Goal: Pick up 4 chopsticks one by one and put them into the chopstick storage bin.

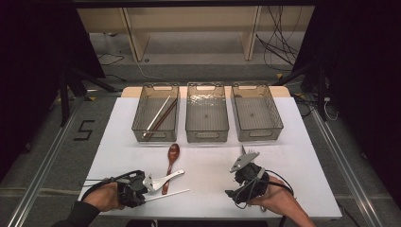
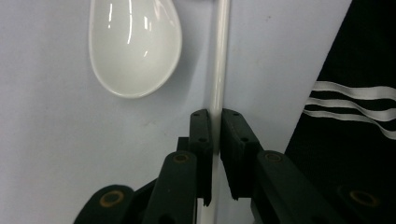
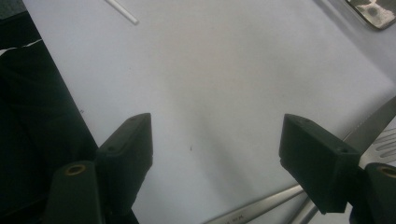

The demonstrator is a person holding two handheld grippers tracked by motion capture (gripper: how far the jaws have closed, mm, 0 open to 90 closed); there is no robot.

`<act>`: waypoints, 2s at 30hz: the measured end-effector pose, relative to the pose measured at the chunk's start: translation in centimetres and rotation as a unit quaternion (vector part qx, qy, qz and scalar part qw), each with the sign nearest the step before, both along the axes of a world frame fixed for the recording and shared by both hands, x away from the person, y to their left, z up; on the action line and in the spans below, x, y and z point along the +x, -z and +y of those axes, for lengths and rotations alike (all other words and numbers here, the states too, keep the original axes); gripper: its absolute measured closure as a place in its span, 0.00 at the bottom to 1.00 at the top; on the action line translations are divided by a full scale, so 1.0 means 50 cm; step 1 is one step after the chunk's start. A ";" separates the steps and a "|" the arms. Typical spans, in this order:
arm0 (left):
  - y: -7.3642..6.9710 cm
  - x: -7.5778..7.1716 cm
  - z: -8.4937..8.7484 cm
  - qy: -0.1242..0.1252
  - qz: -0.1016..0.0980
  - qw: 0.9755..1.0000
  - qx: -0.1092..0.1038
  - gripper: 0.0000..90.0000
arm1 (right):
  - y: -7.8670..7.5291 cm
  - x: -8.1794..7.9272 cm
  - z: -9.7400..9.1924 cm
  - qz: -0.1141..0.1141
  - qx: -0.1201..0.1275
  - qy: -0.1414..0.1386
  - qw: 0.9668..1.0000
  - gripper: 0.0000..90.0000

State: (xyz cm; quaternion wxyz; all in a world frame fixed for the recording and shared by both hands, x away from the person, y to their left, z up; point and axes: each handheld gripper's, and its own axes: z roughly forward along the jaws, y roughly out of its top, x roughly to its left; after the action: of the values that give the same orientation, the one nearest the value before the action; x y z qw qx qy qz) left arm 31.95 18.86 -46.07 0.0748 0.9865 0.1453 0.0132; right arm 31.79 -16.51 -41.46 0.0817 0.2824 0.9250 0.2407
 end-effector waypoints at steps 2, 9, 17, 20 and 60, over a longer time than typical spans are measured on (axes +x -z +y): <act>0.000 -0.001 0.000 0.005 0.000 1.000 -0.003 0.92 | -0.001 0.000 0.000 -0.003 0.003 0.002 1.000 0.30; -0.001 -0.002 0.004 0.023 -0.005 1.000 -0.004 0.93 | -0.001 -0.001 0.000 -0.002 0.000 0.000 1.000 0.30; -0.004 -0.006 0.001 0.029 -0.004 0.999 -0.016 0.93 | -0.001 0.000 -0.001 -0.001 -0.001 -0.001 1.000 0.30; -0.012 -0.006 0.002 0.025 -0.005 0.999 -0.028 0.93 | -0.001 0.001 -0.001 -0.005 0.003 0.000 1.000 0.30; -0.163 0.154 0.032 -0.216 -0.118 0.936 -0.254 0.93 | -0.003 0.005 -0.006 -0.008 0.008 0.008 1.000 0.30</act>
State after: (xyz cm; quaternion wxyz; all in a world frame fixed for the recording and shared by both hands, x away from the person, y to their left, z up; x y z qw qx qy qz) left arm 39.67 20.46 -37.93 0.3344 0.8710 0.3433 0.1078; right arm 32.04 -16.79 -41.31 0.0885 0.2889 0.9200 0.2495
